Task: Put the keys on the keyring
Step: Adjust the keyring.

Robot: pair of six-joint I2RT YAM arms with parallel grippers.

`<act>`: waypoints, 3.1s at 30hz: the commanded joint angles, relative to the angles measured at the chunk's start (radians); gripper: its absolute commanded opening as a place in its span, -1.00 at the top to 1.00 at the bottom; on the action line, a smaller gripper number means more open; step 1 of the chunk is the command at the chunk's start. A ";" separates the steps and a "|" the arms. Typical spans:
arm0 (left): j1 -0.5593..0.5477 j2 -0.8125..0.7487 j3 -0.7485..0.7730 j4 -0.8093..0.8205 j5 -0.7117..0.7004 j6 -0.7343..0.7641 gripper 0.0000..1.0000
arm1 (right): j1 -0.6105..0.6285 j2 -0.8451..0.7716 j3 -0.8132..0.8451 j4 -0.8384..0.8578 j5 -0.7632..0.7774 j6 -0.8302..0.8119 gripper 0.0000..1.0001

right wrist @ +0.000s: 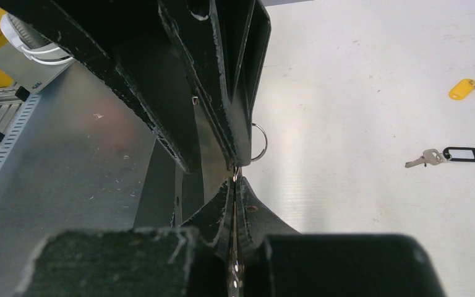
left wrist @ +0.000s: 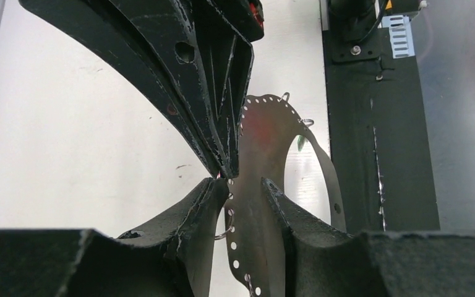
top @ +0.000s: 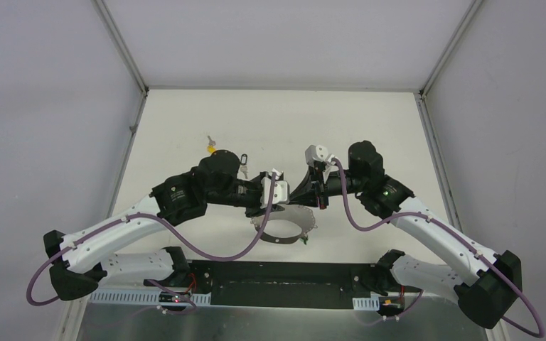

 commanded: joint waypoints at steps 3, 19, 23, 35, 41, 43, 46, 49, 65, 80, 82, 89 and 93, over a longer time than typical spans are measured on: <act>-0.027 -0.011 0.036 -0.018 -0.128 0.041 0.32 | 0.006 0.002 0.010 0.069 -0.008 0.019 1.00; -0.041 -0.062 0.110 -0.013 -0.419 -0.383 0.05 | 0.011 0.019 0.004 0.073 -0.003 0.015 1.00; -0.041 -0.066 0.118 -0.089 -0.596 -0.743 0.04 | 0.012 0.022 0.004 0.073 -0.003 0.014 1.00; -0.029 0.046 0.209 -0.479 -0.476 -1.373 0.15 | 0.014 0.022 -0.005 0.074 -0.002 0.012 1.00; 0.014 0.040 0.183 -0.431 -0.316 -1.446 0.18 | 0.018 0.028 -0.005 0.074 -0.004 0.011 1.00; 0.037 0.036 0.172 -0.408 -0.293 -1.448 0.18 | 0.018 0.029 -0.005 0.073 -0.004 0.011 1.00; 0.075 0.032 0.161 -0.394 -0.301 -1.438 0.18 | 0.020 0.031 -0.005 0.074 -0.005 0.011 1.00; 0.129 0.028 0.139 -0.370 -0.288 -1.431 0.17 | 0.021 0.028 -0.006 0.074 -0.005 0.011 1.00; 0.180 0.119 0.175 -0.267 -0.100 -1.308 0.21 | 0.023 0.029 -0.007 0.074 -0.008 0.009 1.00; 0.180 0.120 0.205 -0.311 -0.093 -1.216 1.00 | 0.022 0.040 0.000 0.074 -0.008 0.010 1.00; 0.180 0.132 0.223 -0.324 -0.095 -1.177 1.00 | 0.023 0.040 0.001 0.074 -0.008 0.013 1.00; 0.180 0.146 0.312 -0.349 -0.117 -0.981 1.00 | 0.023 0.014 0.012 0.045 0.022 -0.016 -0.08; 0.179 0.143 0.362 -0.350 -0.095 -0.841 1.00 | 0.023 -0.026 0.018 0.043 0.068 -0.050 -0.62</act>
